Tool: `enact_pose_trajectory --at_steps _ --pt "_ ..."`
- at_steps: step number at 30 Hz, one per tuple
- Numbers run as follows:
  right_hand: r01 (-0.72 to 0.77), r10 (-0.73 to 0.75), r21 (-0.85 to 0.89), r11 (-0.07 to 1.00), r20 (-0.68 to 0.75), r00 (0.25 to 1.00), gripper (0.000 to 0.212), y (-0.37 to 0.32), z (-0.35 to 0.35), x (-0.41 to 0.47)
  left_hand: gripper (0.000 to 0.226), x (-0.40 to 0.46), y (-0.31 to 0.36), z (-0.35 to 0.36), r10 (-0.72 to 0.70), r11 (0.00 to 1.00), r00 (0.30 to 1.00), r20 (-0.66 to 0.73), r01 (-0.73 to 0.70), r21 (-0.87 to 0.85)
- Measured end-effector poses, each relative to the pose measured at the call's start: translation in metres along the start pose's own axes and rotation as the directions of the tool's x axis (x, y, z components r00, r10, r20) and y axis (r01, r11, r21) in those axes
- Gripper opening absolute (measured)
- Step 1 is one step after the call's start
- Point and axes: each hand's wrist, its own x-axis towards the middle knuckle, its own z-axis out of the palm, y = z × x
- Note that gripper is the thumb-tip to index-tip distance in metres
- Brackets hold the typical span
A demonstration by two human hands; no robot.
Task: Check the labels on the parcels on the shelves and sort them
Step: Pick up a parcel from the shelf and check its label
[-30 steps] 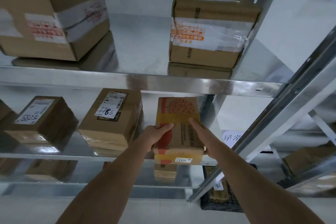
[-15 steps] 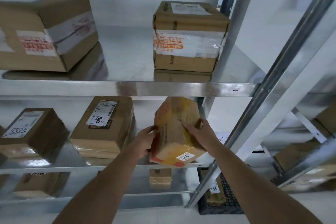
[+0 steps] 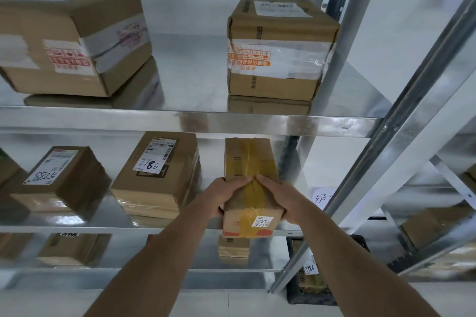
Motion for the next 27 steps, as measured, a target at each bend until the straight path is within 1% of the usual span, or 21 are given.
enact_pose_trajectory --at_steps 3,8,10,13,17,21,24,27 --pt "0.017 -0.019 -0.061 0.998 -0.02 1.0 0.052 -0.002 0.005 0.001 0.086 0.001 -0.005 -0.007 -0.021 1.0 1.0 -0.018 0.021 -0.006" --pt "0.031 -0.033 -0.048 0.998 -0.029 0.999 0.06 0.001 0.005 0.009 0.091 0.003 -0.006 -0.009 -0.014 1.0 1.0 -0.027 0.015 0.005" --pt "0.032 -0.033 -0.052 0.998 -0.026 0.999 0.061 0.001 0.003 0.01 0.09 0.002 -0.005 -0.009 -0.017 1.0 0.999 -0.029 0.017 0.001" --pt "0.028 -0.029 -0.06 0.998 -0.024 0.999 0.053 -0.001 0.004 0.007 0.087 0.004 -0.004 -0.009 -0.018 1.0 0.999 -0.037 0.019 0.012" --pt "0.041 -0.043 -0.066 0.997 -0.035 0.998 0.05 -0.002 0.004 0.005 0.086 0.008 -0.004 -0.01 -0.016 1.0 0.999 -0.031 0.017 0.021" --pt "0.049 -0.052 -0.082 0.995 -0.04 0.998 0.052 -0.002 0.005 0.007 0.078 0.011 -0.005 -0.009 -0.012 1.0 0.999 -0.037 0.013 0.014" --pt "0.043 -0.047 -0.083 0.996 -0.05 0.998 0.058 -0.002 0.006 0.009 0.079 0.011 -0.005 -0.01 -0.015 1.0 0.999 -0.038 0.016 0.012" --pt "0.035 -0.039 -0.077 0.996 -0.052 0.998 0.058 -0.003 0.006 0.004 0.08 0.01 -0.005 -0.011 -0.015 1.0 0.999 -0.033 0.016 0.015"
